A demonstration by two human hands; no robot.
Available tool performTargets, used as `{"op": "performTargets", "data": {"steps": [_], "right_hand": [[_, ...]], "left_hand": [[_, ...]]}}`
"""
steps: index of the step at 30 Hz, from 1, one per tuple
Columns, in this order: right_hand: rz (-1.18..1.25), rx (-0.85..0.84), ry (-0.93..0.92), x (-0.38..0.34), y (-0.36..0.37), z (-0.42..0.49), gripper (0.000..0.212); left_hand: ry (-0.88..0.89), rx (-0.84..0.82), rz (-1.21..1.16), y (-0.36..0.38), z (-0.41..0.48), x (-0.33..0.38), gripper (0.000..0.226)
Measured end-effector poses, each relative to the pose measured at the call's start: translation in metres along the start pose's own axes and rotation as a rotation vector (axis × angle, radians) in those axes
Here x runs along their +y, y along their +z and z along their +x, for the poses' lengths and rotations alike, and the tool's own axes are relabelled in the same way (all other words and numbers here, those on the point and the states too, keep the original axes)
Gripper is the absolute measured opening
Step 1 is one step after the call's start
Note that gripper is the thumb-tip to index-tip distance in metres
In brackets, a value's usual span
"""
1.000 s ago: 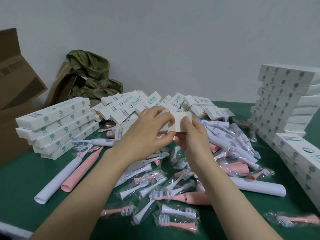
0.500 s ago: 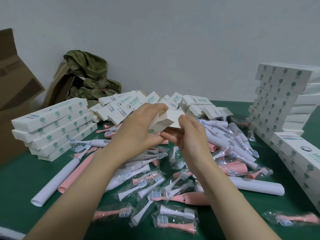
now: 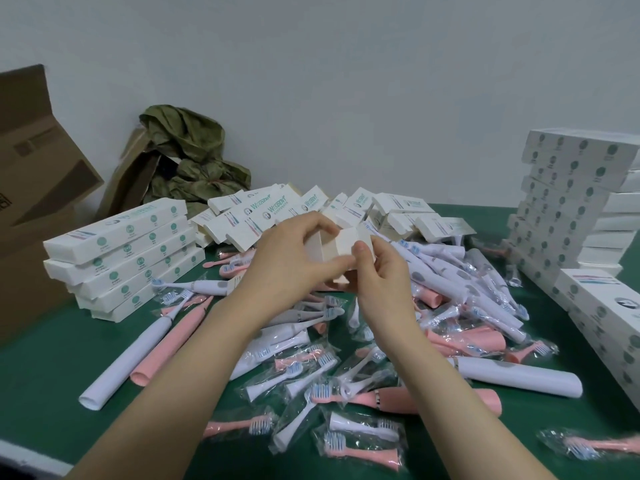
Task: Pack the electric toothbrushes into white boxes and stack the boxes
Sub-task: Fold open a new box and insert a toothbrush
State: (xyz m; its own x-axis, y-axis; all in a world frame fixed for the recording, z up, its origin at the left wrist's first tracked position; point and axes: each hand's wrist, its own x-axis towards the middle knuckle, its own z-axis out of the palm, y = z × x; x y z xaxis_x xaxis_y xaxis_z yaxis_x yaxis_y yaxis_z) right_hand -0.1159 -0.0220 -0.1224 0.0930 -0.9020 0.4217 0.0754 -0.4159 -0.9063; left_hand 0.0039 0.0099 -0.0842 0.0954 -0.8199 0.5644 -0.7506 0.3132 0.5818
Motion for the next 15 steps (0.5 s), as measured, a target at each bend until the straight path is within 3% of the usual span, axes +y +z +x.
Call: {"op": "performTargets", "data": {"steps": [9,13,15], "right_hand": [[0.101,-0.055,0.077,-0.001,-0.004,0.002,0.025],[0.378,-0.155,0.166,-0.003,-0.005,0.015,0.030],[0.328,-0.167,0.182,-0.004,-0.005,0.024,0.026]], "left_hand": [[0.176,-0.051,0.258,-0.010,0.001,-0.002,0.052],[0.236,0.117,0.328,-0.031,0.001,0.004,0.047],[0.189,0.250,0.249,-0.048,0.002,0.003,0.044]]}}
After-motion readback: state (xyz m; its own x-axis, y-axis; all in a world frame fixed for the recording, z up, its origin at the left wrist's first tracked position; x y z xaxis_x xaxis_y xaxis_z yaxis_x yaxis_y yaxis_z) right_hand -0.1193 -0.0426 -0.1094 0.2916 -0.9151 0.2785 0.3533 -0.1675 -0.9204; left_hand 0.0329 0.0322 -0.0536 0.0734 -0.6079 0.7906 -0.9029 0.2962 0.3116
